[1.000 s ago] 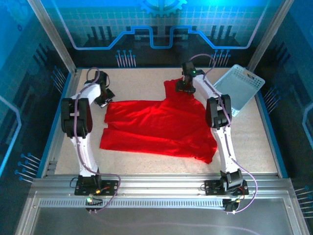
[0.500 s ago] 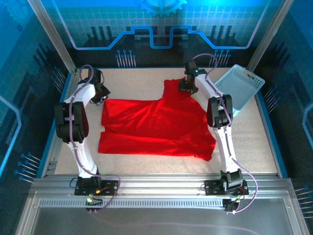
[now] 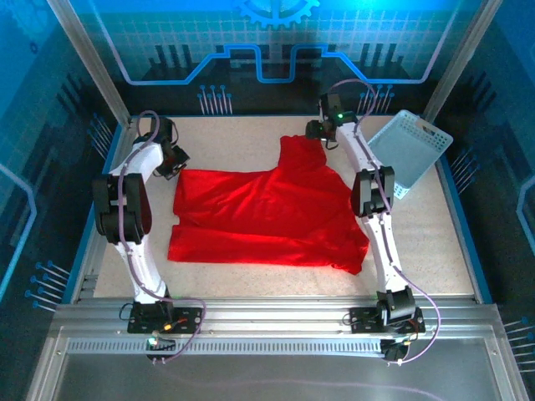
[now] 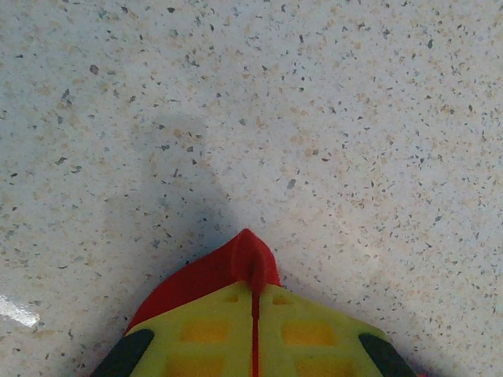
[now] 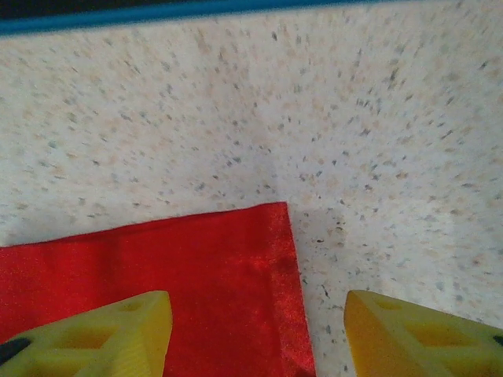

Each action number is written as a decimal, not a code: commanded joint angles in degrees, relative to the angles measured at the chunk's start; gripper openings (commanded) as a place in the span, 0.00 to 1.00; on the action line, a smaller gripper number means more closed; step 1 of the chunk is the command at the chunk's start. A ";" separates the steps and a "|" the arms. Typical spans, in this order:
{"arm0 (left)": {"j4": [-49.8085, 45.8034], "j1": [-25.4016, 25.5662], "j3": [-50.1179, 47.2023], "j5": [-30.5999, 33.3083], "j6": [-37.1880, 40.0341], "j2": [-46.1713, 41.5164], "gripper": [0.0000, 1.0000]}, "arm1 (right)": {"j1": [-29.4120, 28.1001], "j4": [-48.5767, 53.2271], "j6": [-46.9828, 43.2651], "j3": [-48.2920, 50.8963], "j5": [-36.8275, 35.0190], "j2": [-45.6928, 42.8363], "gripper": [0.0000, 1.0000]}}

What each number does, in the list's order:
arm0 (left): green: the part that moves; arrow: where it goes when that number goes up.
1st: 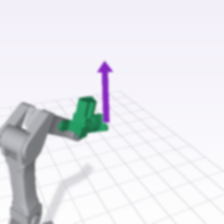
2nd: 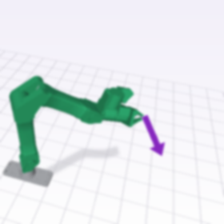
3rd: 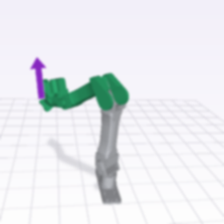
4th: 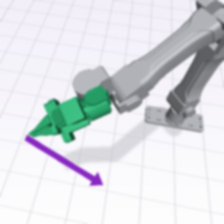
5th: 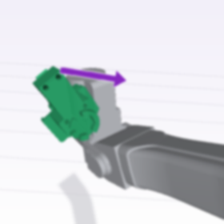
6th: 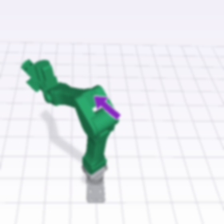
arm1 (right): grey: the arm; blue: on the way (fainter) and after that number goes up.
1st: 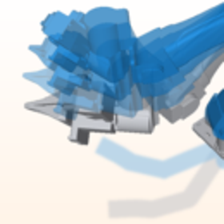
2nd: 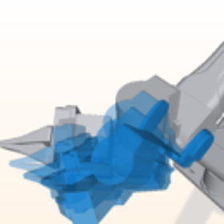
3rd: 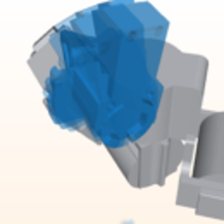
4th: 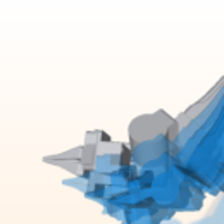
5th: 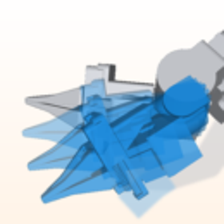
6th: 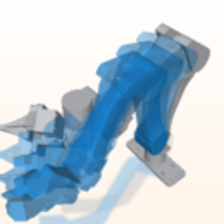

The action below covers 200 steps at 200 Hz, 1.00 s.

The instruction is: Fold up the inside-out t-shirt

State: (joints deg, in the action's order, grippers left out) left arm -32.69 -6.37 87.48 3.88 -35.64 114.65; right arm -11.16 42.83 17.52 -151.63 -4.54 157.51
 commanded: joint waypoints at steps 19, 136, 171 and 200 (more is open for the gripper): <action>0.09 0.04 -0.49 -2.03 0.12 -0.43 0.10 | 1.35 -2.92 1.82 -4.79 3.71 5.02 0.58; 2.75 -0.04 -3.96 -4.29 -1.53 -4.42 0.10 | 3.86 -2.05 8.15 -8.44 9.81 8.60 0.24; 2.64 -0.31 -4.43 -4.23 -1.47 -5.27 0.10 | 5.03 -1.30 9.90 -7.58 8.86 8.13 0.00; 2.30 -1.60 -4.17 -3.88 -1.02 -6.00 0.10 | 6.62 -0.22 10.43 -7.41 11.13 4.19 0.00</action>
State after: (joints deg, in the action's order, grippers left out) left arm -30.04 -6.52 83.83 0.60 -36.05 111.68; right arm -6.92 40.47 26.72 -158.36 4.80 164.51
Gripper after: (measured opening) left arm 0.100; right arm 0.066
